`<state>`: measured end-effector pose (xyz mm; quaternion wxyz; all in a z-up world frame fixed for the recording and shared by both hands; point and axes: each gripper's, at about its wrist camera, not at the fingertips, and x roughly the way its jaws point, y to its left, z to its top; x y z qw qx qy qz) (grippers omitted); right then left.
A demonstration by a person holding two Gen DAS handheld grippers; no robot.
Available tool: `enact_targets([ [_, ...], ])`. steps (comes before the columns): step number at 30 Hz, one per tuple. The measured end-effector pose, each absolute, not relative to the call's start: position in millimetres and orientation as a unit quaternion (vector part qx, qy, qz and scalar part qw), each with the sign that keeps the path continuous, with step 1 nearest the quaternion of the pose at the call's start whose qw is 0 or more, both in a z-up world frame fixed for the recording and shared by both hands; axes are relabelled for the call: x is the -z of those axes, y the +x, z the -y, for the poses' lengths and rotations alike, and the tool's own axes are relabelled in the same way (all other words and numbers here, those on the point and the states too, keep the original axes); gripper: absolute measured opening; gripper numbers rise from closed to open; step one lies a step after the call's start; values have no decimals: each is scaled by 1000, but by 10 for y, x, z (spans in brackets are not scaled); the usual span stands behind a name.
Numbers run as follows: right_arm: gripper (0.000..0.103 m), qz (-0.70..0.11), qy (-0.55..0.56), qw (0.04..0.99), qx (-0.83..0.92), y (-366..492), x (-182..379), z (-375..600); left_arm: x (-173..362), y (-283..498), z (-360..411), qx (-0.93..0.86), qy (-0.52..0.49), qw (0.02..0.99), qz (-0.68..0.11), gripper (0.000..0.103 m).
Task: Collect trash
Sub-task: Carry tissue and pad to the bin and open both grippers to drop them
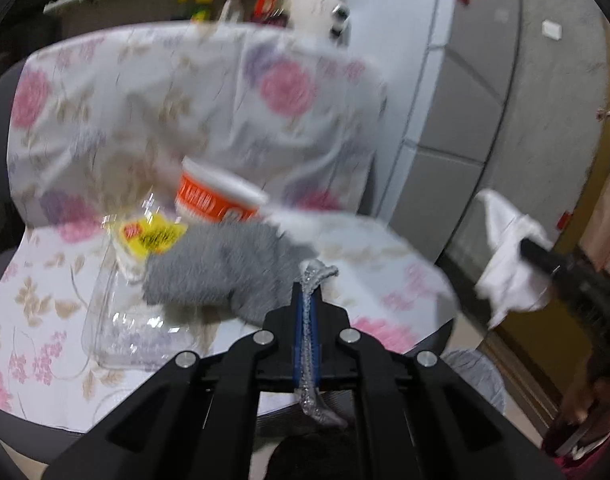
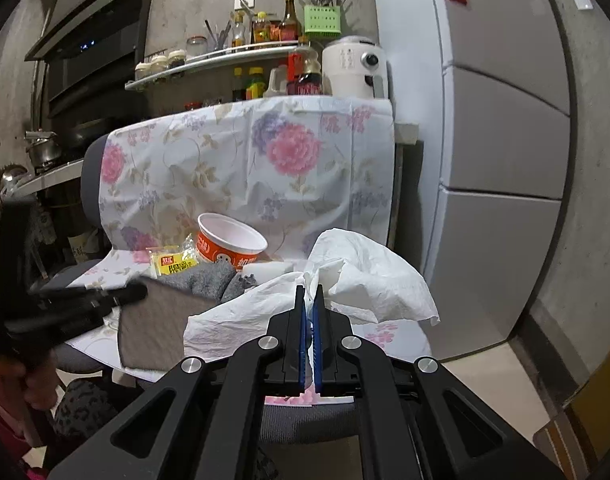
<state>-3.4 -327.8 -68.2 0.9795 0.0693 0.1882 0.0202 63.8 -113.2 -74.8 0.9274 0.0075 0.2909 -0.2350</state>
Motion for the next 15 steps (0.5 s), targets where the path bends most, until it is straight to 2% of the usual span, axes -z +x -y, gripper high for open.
enact_targets([
  [7, 3, -185, 67, 980, 18, -444, 675, 3455, 559, 313, 1564, 306, 17, 916, -258, 1],
  [15, 3, -212, 78, 971, 75, -862, 954, 4000, 714, 91, 2359, 397, 41, 881, -255, 1],
])
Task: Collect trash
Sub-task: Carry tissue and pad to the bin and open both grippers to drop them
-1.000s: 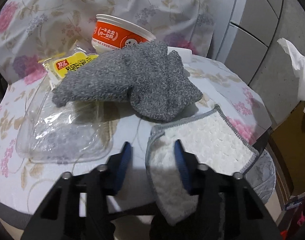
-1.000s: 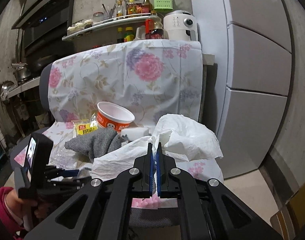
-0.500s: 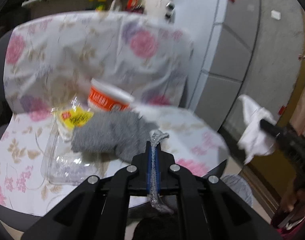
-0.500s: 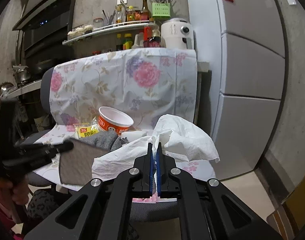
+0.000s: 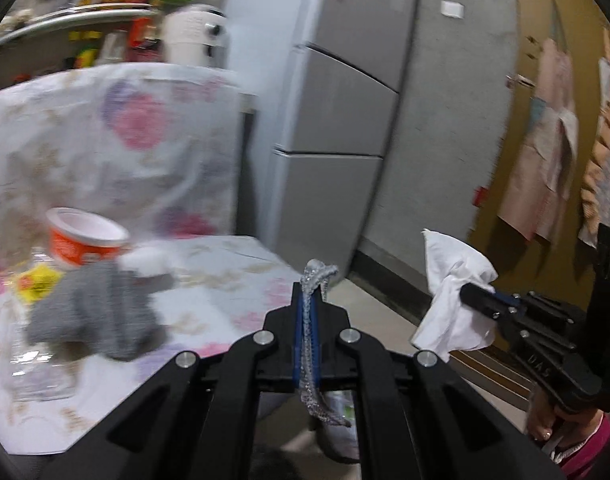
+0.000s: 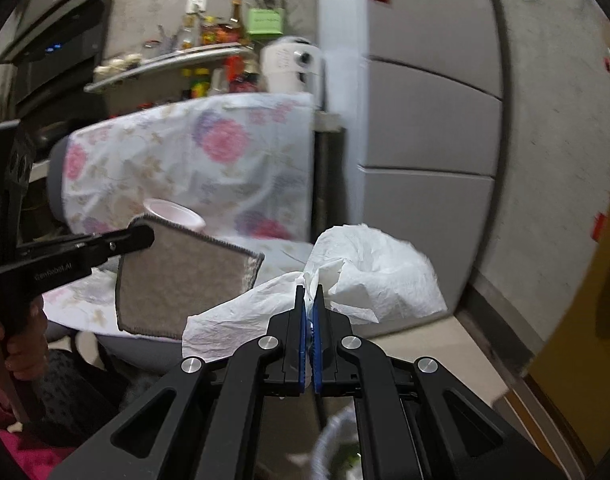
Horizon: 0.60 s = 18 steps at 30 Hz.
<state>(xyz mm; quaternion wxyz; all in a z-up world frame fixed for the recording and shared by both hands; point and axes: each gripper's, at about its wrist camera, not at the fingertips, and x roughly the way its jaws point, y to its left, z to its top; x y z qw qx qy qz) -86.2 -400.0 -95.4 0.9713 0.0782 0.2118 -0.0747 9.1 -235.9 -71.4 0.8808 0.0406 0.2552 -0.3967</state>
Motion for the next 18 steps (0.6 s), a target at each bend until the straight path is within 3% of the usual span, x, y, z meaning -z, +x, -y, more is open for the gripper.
enact_targets([
  [18, 3, -344, 181, 912, 134, -1144, 2432, 4961, 1751, 30, 3770, 475, 123, 797, -351, 1],
])
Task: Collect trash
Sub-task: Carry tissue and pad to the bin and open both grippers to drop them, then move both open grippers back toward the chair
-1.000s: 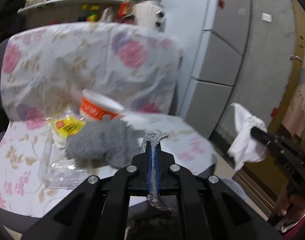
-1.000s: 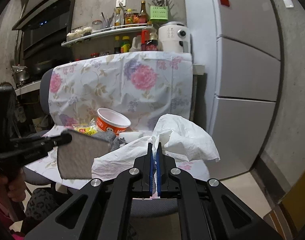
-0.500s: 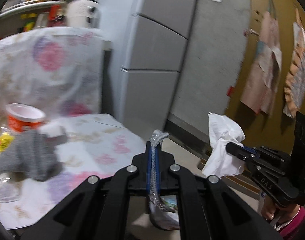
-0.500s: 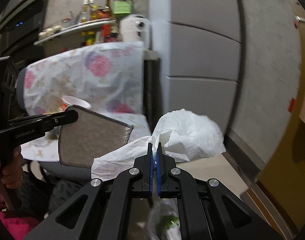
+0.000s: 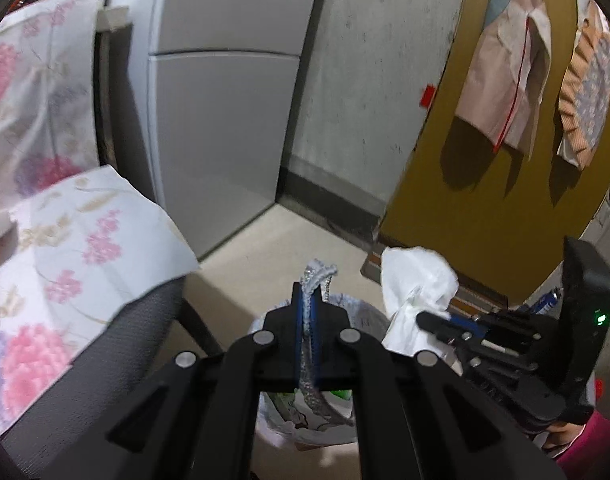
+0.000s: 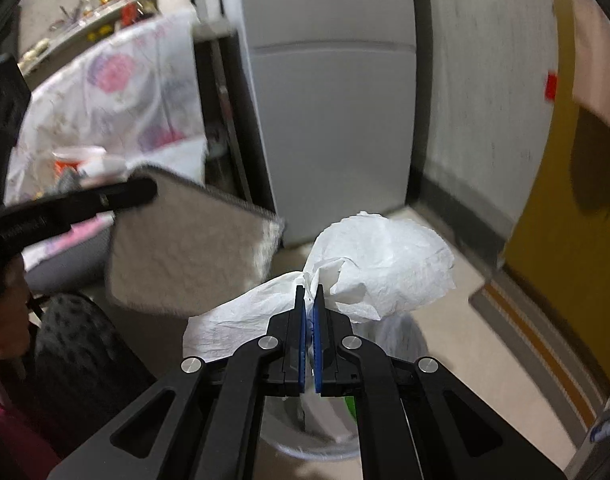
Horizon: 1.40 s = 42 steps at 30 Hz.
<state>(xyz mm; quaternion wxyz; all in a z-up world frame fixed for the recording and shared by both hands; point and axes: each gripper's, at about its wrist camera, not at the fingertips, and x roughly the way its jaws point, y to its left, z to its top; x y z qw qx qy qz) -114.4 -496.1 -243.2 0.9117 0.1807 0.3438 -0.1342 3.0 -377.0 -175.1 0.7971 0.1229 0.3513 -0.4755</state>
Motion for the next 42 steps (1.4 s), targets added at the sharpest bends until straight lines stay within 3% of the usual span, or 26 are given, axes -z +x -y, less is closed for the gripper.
enact_targets([
  [9, 9, -399, 239, 875, 132, -990, 2959, 5186, 2038, 147, 4136, 480, 147, 772, -390, 4],
  [10, 14, -401, 247, 872, 133, -979, 2992, 5209, 2069, 155, 4159, 479, 149, 769, -396, 10],
  [13, 44, -400, 266, 867, 134, -971, 3026, 5251, 2075, 145, 4156, 481, 148, 767, -397, 40],
  [14, 45, -396, 265, 869, 134, -976, 2999, 5245, 2048, 141, 4136, 483, 145, 770, -391, 46],
  [20, 45, -369, 245, 885, 145, -1027, 2735, 5236, 1832, 186, 3966, 474, 126, 789, -370, 46],
  [31, 44, -230, 190, 939, 172, -1156, 1538, 4945, 1203, 282, 3169, 408, 85, 858, -299, 48],
  [42, 45, -242, 151, 957, 43, -407, 1147, 4015, 1013, 410, 1855, 283, 67, 908, -302, 58],
])
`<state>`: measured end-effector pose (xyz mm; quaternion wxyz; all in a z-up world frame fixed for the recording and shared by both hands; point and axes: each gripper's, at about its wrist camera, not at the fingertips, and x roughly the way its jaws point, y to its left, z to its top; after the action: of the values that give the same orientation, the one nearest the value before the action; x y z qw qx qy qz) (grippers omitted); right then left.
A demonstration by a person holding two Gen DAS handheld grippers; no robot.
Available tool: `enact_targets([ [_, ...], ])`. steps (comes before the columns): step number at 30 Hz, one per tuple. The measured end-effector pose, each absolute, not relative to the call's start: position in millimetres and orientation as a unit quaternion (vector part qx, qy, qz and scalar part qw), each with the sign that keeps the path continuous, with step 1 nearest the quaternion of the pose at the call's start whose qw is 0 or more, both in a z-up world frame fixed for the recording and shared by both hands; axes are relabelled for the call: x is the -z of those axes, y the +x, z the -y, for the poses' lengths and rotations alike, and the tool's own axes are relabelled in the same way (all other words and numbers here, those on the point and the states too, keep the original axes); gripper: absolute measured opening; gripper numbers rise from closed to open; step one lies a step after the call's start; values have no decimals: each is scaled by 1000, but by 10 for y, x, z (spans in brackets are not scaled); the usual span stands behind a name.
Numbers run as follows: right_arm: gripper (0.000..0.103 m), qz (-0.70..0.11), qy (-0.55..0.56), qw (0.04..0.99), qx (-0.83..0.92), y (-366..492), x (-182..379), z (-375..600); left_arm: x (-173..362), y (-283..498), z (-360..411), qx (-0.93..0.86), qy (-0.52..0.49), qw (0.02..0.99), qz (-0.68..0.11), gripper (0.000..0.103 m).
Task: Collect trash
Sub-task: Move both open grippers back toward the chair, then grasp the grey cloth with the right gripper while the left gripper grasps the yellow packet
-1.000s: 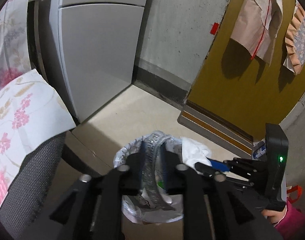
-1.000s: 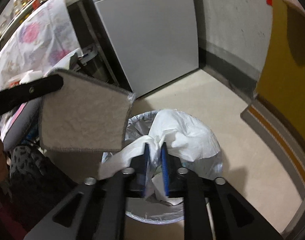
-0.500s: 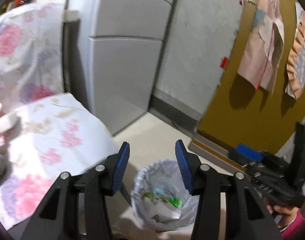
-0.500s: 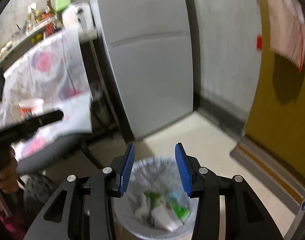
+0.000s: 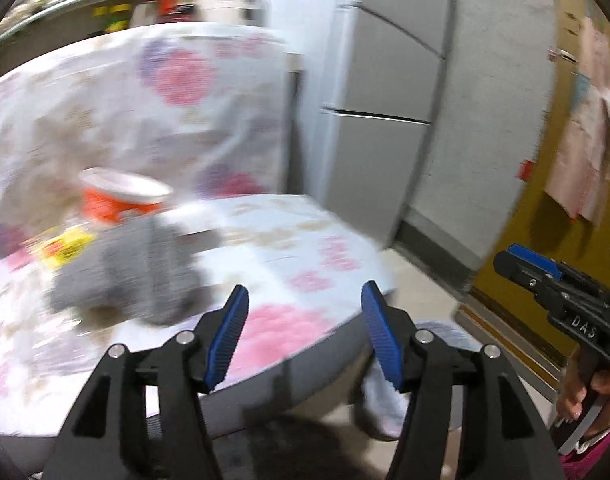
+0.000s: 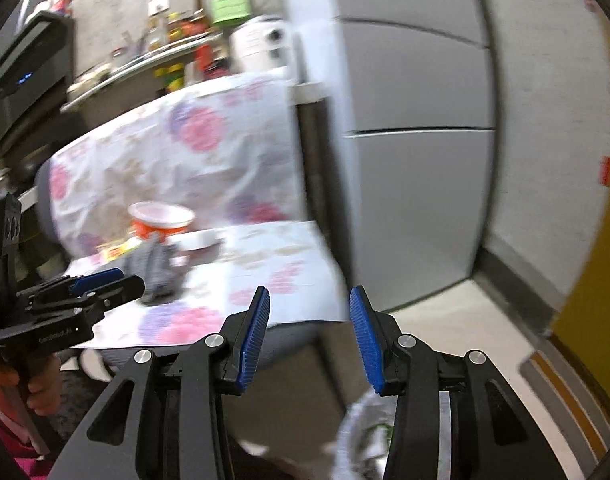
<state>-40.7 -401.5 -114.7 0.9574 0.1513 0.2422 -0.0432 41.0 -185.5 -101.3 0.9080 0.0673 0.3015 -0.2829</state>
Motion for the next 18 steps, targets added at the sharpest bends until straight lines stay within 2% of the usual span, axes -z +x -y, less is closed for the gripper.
enact_targets([
  [12, 59, -282, 108, 946, -119, 791, 1028, 2784, 941, 842, 238, 76, 20, 944, -320, 59],
  [16, 81, -302, 100, 937, -147, 1183, 1125, 2522, 997, 926, -54, 51, 1, 942, -332, 59],
  [18, 83, -317, 94, 932, -148, 1419, 1223, 2399, 1031, 973, -99, 46, -2, 941, -335, 59],
])
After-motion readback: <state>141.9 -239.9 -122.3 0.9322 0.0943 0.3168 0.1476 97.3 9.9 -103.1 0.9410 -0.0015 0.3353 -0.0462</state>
